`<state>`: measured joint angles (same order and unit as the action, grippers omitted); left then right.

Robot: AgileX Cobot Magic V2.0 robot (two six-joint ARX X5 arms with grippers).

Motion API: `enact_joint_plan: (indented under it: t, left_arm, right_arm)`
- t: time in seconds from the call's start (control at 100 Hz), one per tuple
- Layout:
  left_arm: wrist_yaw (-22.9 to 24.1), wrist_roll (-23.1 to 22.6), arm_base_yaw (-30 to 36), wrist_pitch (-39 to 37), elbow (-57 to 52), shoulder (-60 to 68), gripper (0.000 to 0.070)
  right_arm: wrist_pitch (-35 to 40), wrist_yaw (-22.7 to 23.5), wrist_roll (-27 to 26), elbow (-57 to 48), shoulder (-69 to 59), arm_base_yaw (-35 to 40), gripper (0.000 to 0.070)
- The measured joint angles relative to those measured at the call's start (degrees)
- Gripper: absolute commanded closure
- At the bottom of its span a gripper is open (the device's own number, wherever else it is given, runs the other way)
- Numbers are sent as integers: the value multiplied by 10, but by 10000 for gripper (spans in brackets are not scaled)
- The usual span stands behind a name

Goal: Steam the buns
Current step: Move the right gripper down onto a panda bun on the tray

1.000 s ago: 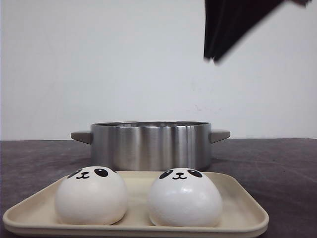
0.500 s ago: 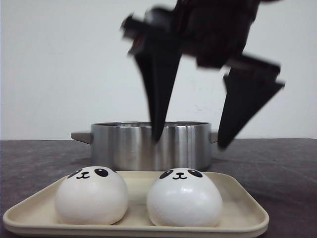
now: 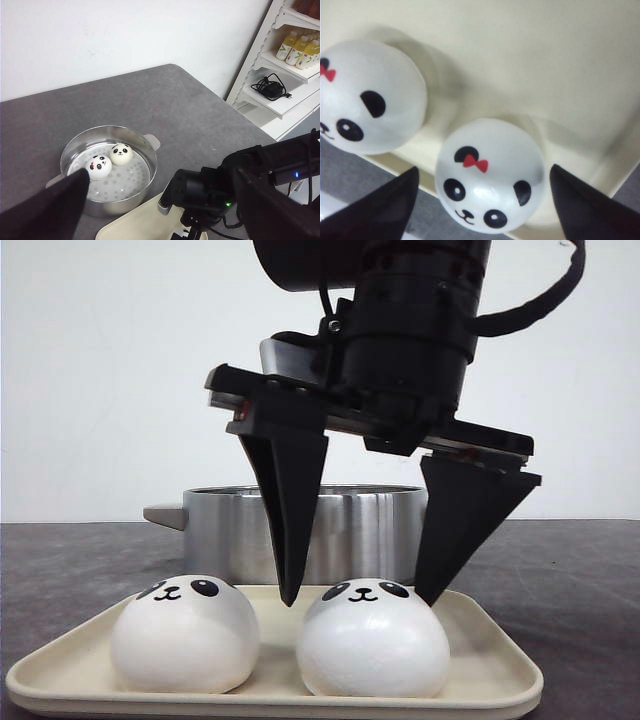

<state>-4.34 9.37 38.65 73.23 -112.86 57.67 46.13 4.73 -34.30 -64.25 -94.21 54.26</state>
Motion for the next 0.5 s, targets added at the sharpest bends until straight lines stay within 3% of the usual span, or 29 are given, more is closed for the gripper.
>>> enact_joint_plan:
  t: [0.5]
  left_arm:
    - [0, -5, 0, 2, 0, 0, 144]
  right_arm:
    - [-2, 11, 0, 0, -36, -3, 233]
